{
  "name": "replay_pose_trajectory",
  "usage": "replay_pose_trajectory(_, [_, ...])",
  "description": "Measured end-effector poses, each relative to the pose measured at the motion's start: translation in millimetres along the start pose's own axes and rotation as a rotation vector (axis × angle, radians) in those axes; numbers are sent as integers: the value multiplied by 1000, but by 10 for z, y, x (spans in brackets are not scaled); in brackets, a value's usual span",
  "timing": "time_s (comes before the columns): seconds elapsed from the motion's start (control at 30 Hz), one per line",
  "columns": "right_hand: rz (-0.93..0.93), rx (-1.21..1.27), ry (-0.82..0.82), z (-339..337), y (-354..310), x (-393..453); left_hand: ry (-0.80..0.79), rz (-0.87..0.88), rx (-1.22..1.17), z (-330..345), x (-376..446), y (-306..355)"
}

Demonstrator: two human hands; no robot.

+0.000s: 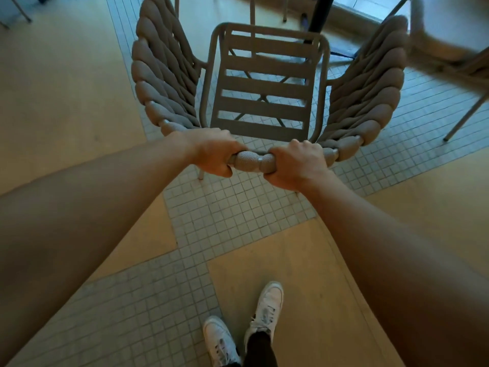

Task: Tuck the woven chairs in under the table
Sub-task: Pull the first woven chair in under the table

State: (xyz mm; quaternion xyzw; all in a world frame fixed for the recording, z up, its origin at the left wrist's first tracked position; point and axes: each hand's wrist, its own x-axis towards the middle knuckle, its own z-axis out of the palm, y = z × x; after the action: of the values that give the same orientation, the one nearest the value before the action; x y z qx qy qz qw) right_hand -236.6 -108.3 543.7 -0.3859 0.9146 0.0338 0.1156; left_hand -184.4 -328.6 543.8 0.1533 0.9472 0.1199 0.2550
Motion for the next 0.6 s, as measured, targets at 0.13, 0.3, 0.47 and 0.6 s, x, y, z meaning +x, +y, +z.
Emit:
replay_pose_trajectory(0.13, [9,12,-17,-80,84,184,57,-11,90,-120,95,-15])
replay_pose_trajectory(0.3, [13,17,-27,-190,214,475,154,-63,249,-291,250,-108])
replay_pose_trajectory(0.47, [10,0,-17,-290,354,777,183,-44,162,-487,460,-305])
replay_pose_trajectory(0.6, [10,-6,-21,-272,375,829,187,-1,140,-529,497,-387])
